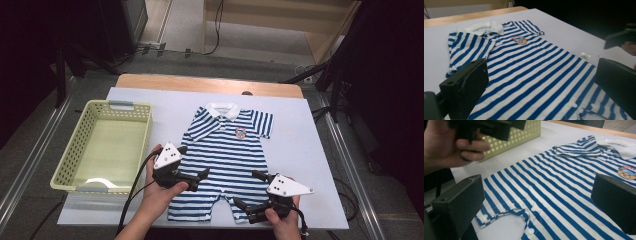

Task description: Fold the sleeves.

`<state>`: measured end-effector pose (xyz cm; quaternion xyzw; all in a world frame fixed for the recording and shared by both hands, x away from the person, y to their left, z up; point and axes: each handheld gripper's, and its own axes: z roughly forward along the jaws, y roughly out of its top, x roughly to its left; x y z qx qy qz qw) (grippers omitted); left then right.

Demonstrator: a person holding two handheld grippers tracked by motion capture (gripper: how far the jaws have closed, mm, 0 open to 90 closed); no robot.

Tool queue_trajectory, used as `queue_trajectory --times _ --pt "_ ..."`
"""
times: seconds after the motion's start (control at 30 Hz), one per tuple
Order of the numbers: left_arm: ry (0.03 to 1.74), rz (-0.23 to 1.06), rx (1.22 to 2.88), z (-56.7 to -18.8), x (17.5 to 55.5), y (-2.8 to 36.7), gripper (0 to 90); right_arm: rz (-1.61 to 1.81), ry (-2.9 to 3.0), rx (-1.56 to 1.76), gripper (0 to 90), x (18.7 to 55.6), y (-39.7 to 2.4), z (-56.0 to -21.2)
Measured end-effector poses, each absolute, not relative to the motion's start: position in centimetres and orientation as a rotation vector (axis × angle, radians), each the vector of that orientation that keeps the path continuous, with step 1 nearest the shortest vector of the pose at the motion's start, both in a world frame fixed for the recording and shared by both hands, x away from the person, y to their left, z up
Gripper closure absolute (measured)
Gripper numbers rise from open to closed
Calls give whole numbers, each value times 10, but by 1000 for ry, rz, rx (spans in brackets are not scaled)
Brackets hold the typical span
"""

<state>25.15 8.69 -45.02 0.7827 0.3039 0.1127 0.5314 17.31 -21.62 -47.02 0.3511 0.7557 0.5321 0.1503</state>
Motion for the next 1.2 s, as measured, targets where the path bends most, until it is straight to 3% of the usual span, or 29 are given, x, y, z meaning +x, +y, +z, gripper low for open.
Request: queue_trajectory --times 0.53,1.2 --pt "679 255 1857 -455 210 100 0 1487 2112 1075 0 212 -230 -462" --pt "704 282 1830 -460 192 128 0 1418 2052 1182 0 277 -248 -447"
